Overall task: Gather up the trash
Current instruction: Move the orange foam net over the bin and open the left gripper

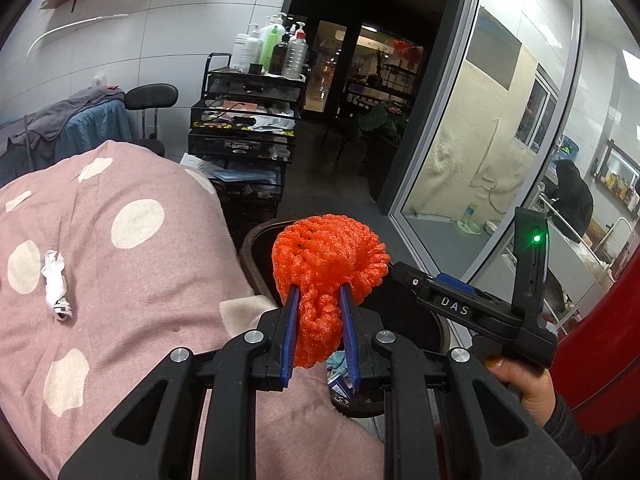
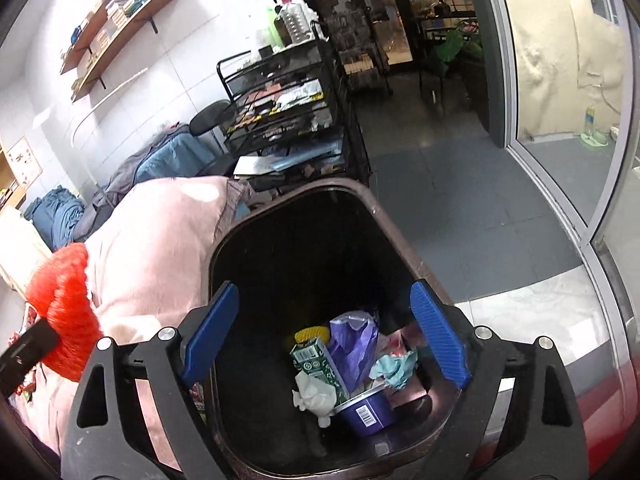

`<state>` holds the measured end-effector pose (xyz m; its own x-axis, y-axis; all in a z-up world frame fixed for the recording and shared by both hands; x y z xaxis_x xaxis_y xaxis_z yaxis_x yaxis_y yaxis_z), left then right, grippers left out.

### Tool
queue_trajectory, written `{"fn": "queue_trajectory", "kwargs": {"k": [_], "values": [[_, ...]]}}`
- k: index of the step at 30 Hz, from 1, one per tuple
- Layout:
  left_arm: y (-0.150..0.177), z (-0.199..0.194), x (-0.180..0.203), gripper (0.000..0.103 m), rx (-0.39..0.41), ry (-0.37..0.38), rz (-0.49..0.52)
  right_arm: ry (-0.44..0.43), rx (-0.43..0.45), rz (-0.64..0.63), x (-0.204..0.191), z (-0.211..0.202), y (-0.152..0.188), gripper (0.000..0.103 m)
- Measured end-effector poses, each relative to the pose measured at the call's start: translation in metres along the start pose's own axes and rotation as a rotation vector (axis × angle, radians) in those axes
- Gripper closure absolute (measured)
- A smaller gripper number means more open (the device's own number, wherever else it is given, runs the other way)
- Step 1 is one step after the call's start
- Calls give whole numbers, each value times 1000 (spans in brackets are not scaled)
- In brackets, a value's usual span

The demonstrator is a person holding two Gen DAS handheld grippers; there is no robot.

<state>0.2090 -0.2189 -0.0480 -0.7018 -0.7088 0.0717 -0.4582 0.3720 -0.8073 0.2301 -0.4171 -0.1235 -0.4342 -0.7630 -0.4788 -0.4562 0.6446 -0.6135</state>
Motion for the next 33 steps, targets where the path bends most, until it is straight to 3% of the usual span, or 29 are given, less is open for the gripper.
{"fn": "queue_trajectory", "kwargs": {"k": [16,19,23,25,33], "values": [[-13,46,18,83,-84,71,2,64,67,56,27,-15,-26,13],[-14,56,19,70,-108,70,7,80,69,55,31,-14,-27,12],[-12,59,22,27,-104,40,18,97,67,68,38,-12,-29,11],[-10,58,23,19,-107,37,25,104,68,72,40,-12,-29,10],[-12,46,20,6,-76,8,46,128,47,65,44,-4,-24,7]]}}
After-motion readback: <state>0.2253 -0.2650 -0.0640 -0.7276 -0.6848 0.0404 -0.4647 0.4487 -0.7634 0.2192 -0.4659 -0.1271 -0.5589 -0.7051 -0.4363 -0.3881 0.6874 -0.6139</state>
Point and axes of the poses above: each gripper's, at about its wrist camera, not at the fingertips, and z roughly the way its jaws point, x to its right, y to its underside, the point moved 8 cm from there along z, roughly the way its jaws point, and after that the axes turned 11 degrees about z, right-handed, at the moved point
